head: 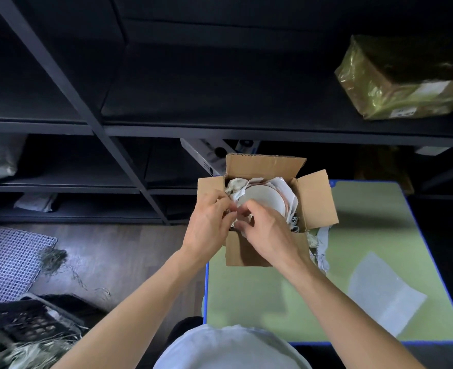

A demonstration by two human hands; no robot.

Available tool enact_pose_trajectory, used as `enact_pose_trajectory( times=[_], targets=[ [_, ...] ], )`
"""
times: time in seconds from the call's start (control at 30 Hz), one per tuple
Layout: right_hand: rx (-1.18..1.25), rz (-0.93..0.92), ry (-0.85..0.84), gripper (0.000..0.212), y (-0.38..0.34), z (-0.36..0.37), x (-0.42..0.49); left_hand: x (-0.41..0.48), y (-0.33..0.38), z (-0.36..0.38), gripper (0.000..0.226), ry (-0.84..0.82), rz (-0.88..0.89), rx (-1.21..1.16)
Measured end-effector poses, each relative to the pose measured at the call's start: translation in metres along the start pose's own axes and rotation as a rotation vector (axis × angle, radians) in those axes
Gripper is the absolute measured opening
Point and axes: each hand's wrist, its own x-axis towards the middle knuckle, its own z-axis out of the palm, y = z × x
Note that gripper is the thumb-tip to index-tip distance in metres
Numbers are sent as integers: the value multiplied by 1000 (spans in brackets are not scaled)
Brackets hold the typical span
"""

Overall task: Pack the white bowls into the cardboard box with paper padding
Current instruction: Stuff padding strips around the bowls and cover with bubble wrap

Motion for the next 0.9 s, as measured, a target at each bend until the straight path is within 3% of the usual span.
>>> enact_pose_trajectory(
  times=[0.1, 0.27, 0.53, 0.63, 0.73, 0.9],
  targets=[
    [6, -17, 9, 18, 3, 1, 1, -8, -2, 1, 17, -21, 7, 17],
    [47, -75, -48, 10, -3, -2, 6, -5, -4, -3, 18, -47, -134, 27],
    [-173, -220, -170, 22, 9, -14, -8, 19, -4, 0, 23, -256, -216, 258],
    [-219, -275, -163, 29, 15, -15, -15, 23, -7, -1, 17, -315, -201, 272],
    [-235, -278, -169, 32, 19, -14, -14, 26, -8, -3, 27, -368, -176, 272],
    [-217, -264, -126, 29, 15, -8, -11, 26, -7, -3, 22, -259, -154, 288]
  ],
)
